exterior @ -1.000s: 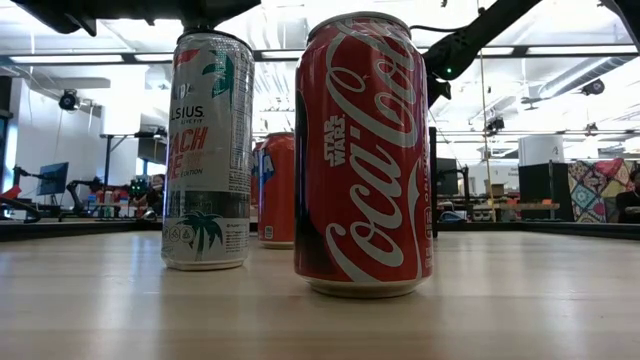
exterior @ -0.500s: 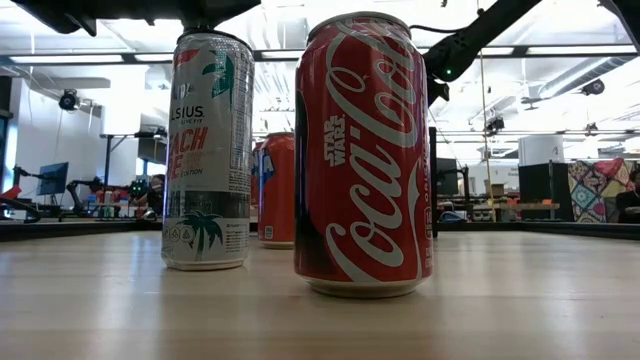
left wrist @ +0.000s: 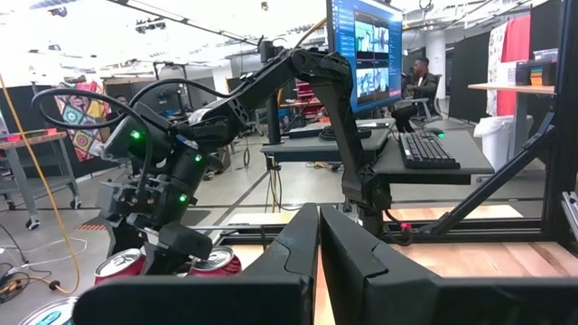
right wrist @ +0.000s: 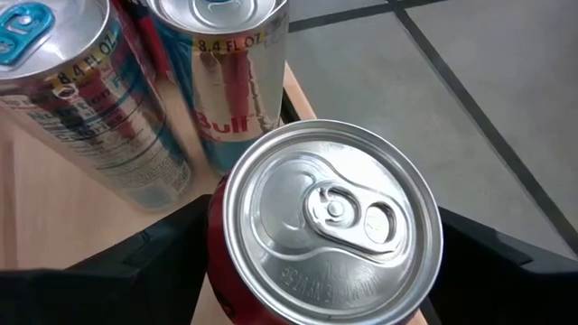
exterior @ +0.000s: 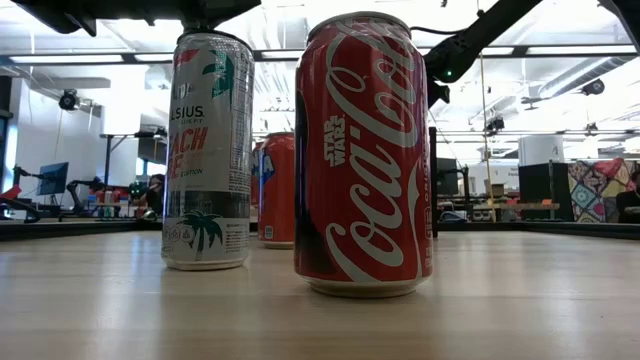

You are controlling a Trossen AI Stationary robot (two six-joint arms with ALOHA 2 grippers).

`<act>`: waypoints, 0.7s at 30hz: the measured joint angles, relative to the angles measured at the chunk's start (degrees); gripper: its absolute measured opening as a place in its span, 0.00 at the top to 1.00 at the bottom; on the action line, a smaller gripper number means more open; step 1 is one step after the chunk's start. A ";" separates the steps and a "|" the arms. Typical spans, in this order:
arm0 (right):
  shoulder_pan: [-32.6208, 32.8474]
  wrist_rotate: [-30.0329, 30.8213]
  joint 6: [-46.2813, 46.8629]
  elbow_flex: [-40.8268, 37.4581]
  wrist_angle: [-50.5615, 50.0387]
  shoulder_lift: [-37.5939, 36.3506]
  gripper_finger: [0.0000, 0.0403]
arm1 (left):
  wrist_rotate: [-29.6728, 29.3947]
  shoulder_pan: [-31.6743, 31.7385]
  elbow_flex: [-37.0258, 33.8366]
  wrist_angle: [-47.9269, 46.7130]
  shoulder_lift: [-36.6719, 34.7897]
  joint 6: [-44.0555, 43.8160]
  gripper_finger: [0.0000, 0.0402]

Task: Place canned beverage on shelf
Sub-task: Put the top red soda can on the shelf aligned with the other red soda can

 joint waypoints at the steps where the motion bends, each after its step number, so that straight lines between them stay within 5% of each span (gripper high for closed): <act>1: 0.00 -0.01 -0.05 0.00 -0.17 0.00 0.20 | 0.00 0.00 0.00 0.00 0.00 -0.01 1.00; 21: 0.00 -0.23 -0.47 -0.13 -1.26 0.00 0.19 | 0.02 -0.01 0.00 -0.02 0.00 -0.02 1.00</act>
